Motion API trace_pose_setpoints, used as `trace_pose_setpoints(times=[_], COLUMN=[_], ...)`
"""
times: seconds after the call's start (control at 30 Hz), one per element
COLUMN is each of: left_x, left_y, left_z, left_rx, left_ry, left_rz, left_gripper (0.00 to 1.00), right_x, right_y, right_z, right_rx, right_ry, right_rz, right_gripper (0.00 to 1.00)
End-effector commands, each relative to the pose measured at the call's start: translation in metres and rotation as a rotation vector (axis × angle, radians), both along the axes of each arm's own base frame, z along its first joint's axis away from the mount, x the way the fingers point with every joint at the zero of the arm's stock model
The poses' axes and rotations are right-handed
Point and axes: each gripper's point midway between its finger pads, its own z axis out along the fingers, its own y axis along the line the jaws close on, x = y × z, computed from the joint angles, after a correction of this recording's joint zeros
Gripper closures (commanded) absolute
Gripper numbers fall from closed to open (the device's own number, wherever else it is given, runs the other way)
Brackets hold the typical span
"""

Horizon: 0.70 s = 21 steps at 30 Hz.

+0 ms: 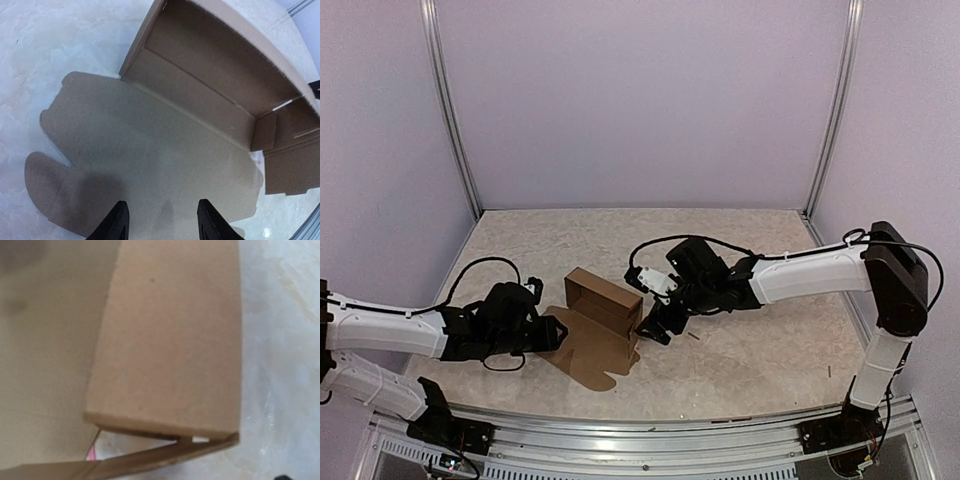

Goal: Fold the paper box

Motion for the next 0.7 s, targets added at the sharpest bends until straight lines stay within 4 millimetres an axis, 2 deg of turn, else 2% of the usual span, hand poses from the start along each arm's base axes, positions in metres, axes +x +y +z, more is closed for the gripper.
trace_pose_setpoints(times=[0.0, 0.2, 0.33, 0.47, 0.67], left_x=[-0.028, -0.034, -0.043, -0.053, -0.063], left_y=[0.014, -0.012, -0.032, -0.061, -0.093], left_z=[-0.037, -0.06, -0.083, -0.092, -0.097], left_rx=[0.124, 0.187, 0.212, 0.205, 0.214], left_ry=[0.153, 0.186, 0.254, 0.294, 0.313], left_rz=[-0.049, -0.164, -0.231, -0.293, -0.36], left_gripper=[0.58, 0.65, 0.7, 0.75, 0.77], right_x=[-0.004, -0.004, -0.003, 0.002, 0.022], right_y=[0.005, 0.007, 0.008, 0.007, -0.011], right_z=[-0.002, -0.003, -0.004, -0.006, -0.005], right_rx=[0.002, 0.009, 0.013, 0.005, -0.009], right_ry=[0.012, 0.027, 0.028, 0.018, -0.04], right_rz=[0.032, 0.028, 0.011, -0.013, -0.089], right_gripper=[0.02, 0.02, 0.0, 0.0, 0.02])
